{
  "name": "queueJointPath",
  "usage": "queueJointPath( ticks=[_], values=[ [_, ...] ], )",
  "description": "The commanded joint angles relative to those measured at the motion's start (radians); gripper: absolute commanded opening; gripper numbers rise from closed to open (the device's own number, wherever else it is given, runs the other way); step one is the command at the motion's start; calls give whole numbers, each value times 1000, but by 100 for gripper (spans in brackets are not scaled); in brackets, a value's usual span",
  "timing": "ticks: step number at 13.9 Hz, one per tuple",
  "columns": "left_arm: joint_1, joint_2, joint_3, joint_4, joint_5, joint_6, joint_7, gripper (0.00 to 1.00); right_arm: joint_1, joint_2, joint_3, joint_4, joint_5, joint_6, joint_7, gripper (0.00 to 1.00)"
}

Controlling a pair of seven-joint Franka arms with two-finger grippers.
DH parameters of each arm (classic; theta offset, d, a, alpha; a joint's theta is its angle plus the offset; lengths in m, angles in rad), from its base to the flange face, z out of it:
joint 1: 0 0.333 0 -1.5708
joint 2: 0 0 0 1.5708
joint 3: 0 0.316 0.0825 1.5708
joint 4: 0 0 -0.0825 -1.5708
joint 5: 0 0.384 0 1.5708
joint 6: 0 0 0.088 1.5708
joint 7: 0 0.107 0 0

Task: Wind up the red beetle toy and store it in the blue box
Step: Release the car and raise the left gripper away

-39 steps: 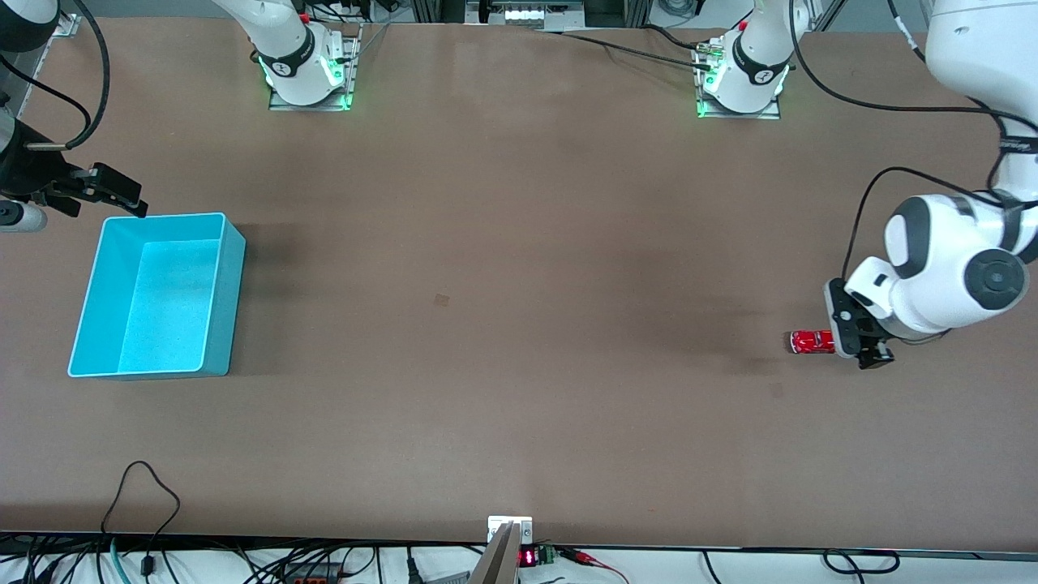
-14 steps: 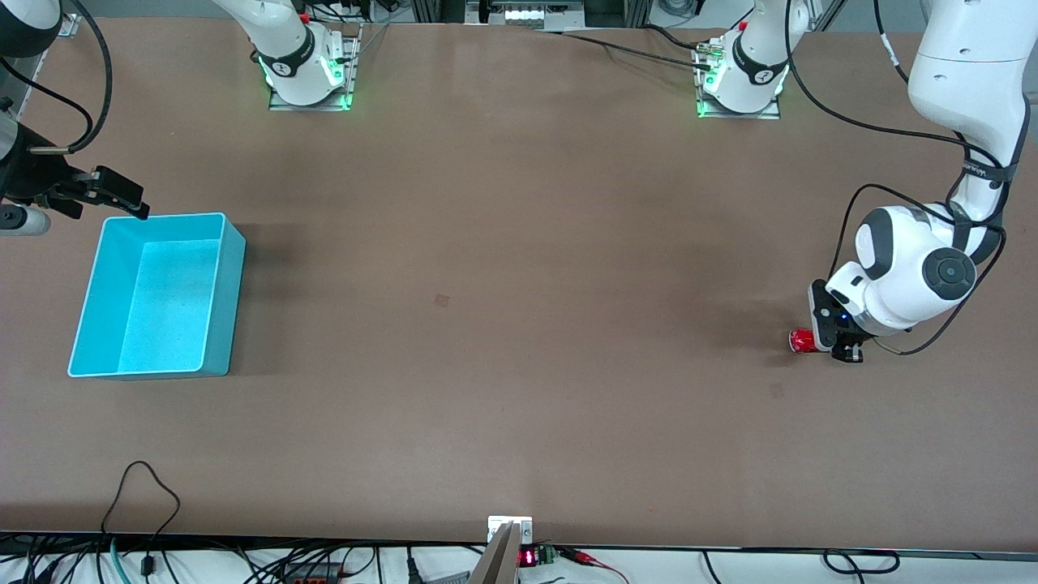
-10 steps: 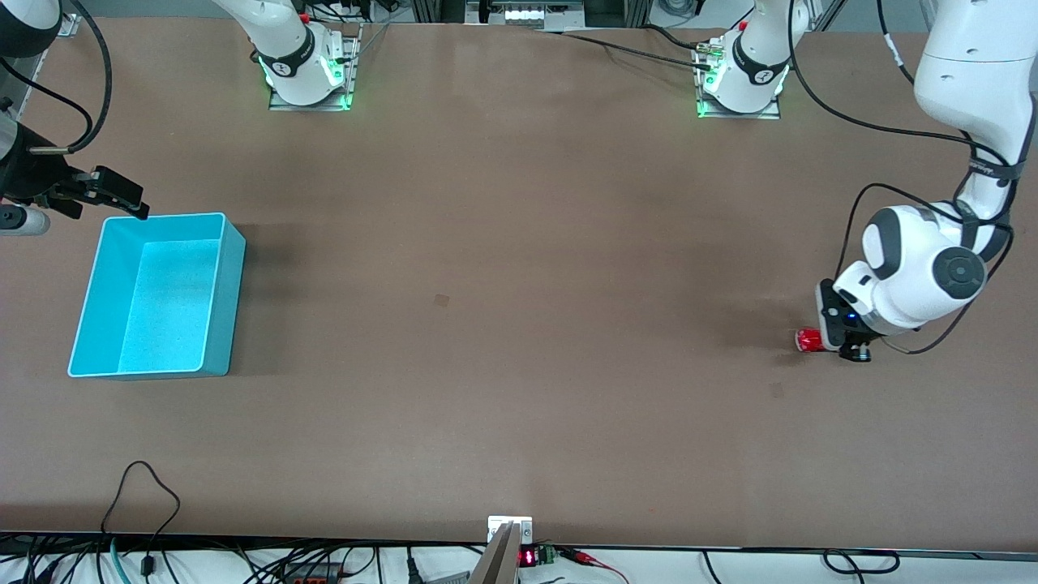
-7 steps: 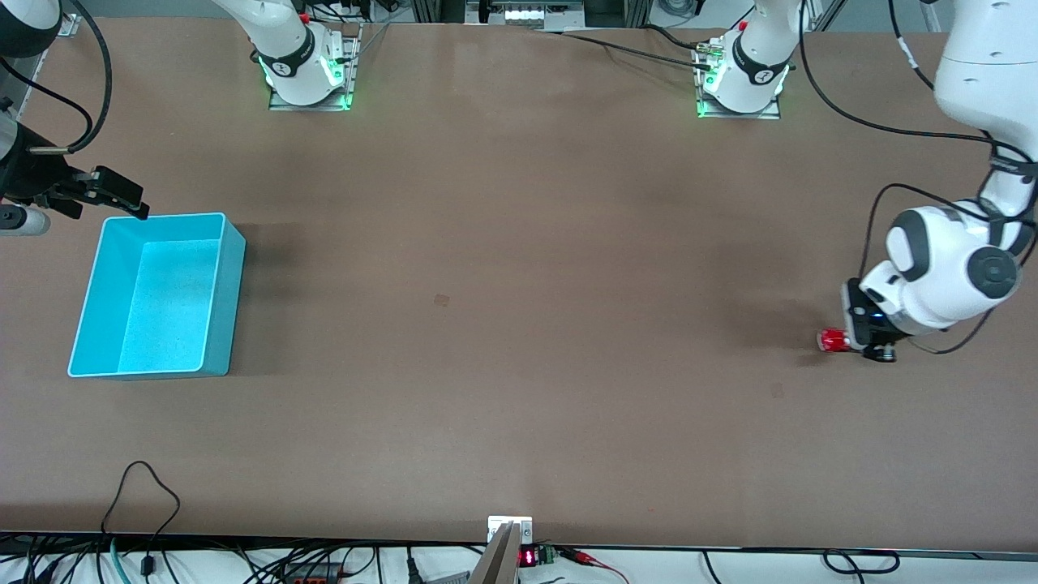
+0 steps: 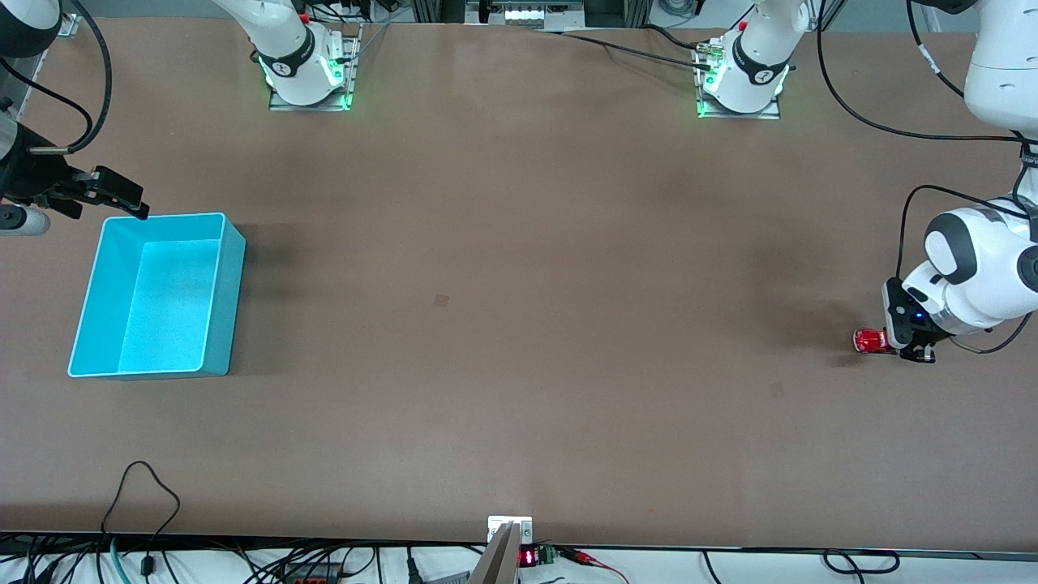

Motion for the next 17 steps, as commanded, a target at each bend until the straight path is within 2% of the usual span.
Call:
queueJointPath(
  ticks=[1,8,10,14,17],
  values=[
    [13,40,-14,36,-8,-4,29,100,2,8,-1,22,-10,-8,3,100],
    [0,-138,-68,51,-9,-174,-25,100,1,8,-1,22,-10,-8,3,100],
    [-1,-178,-74,53,-9,-253,-144,100,1,8,-1,22,-10,-8,3,100],
    [-1,-271,-129,54,-2,-442,-409,100,1,8,-1,22,-10,-6,3,100],
    [-1,-308,-176,90,6,-579,-606,100,-1,8,-1,22,-10,-6,3,100]
  ],
)
